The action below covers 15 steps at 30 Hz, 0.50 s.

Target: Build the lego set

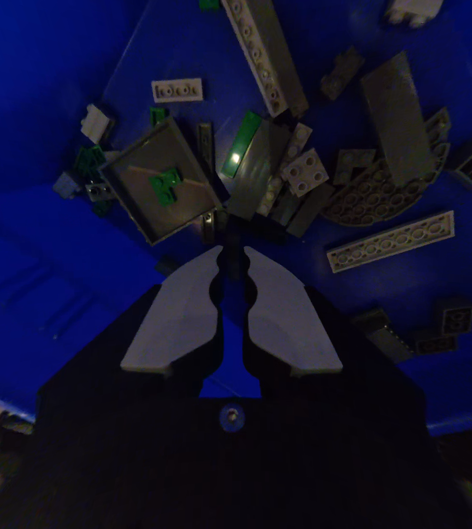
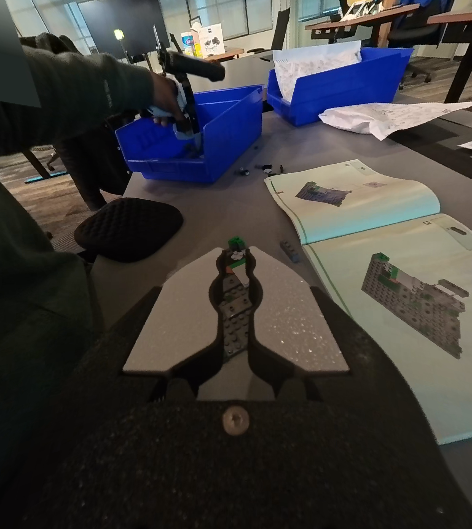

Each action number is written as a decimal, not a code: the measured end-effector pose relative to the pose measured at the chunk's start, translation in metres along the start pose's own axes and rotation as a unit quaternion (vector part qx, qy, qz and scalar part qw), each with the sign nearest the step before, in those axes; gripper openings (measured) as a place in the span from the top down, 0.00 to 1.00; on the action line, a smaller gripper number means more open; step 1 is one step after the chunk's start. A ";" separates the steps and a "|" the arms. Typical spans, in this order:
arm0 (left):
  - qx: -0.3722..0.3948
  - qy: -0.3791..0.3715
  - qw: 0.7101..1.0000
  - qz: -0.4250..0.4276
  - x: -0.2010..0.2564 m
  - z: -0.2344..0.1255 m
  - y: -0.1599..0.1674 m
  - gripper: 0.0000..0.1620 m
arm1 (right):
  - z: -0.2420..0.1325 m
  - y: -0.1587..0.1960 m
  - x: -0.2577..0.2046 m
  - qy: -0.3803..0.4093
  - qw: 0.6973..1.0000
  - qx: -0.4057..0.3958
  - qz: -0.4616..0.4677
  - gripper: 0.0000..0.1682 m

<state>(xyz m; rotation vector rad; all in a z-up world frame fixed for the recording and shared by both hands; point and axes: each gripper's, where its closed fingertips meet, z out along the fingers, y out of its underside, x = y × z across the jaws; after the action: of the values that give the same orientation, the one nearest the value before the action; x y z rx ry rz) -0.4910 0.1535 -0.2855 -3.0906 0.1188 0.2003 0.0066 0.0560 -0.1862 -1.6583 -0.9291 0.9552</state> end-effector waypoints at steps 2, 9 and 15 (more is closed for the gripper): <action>0.027 -0.002 0.999 0.016 0.005 -0.010 -0.005 0.95 | -0.001 0.000 0.001 0.005 1.000 -0.001 -0.002 0.93; 0.187 0.000 0.977 0.101 0.052 -0.081 -0.033 0.95 | 0.004 0.003 0.001 0.013 1.000 -0.012 -0.006 0.93; 0.300 0.035 0.921 0.245 0.159 -0.146 -0.046 0.95 | 0.007 0.009 0.010 0.046 0.998 -0.037 -0.035 0.93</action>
<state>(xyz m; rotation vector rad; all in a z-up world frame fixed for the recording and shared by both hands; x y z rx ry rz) -0.3121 0.1812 -0.1601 -2.4010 0.7954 0.0478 0.0056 0.0660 -0.1977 -1.7070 -0.9636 0.7989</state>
